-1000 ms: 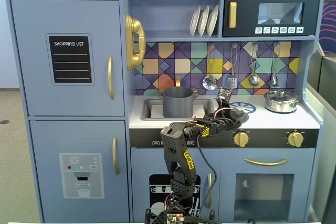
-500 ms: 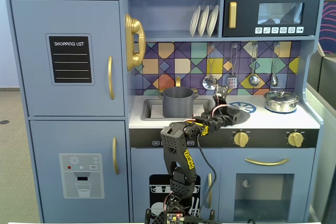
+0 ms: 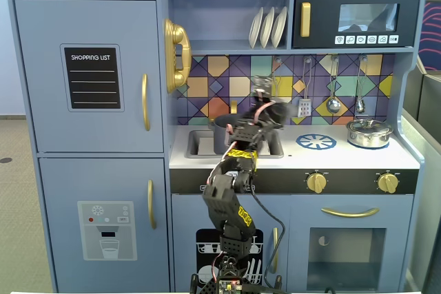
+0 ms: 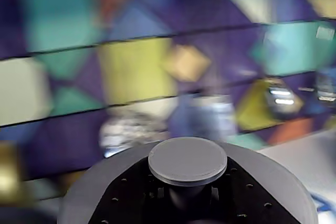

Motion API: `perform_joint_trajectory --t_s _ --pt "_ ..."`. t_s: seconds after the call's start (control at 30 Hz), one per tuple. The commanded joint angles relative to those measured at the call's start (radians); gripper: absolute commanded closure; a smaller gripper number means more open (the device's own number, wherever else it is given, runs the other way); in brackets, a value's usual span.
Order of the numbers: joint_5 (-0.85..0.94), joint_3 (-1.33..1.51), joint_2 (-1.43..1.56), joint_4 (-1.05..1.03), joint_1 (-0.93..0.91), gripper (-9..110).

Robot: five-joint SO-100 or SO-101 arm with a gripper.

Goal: Pick up the lid from the counter and put it on the gray recipient

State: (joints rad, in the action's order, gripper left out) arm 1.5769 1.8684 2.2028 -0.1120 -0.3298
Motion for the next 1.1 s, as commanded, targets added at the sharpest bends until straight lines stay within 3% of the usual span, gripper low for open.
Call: perform_joint_trajectory --t_s 0.0,0.37,1.07 --pt "-0.012 -0.086 0.097 -0.057 0.084 102" --pt "0.0 -0.04 0.04 -0.032 0.245 102" --pt "0.041 -0.005 -0.129 0.106 0.314 102"
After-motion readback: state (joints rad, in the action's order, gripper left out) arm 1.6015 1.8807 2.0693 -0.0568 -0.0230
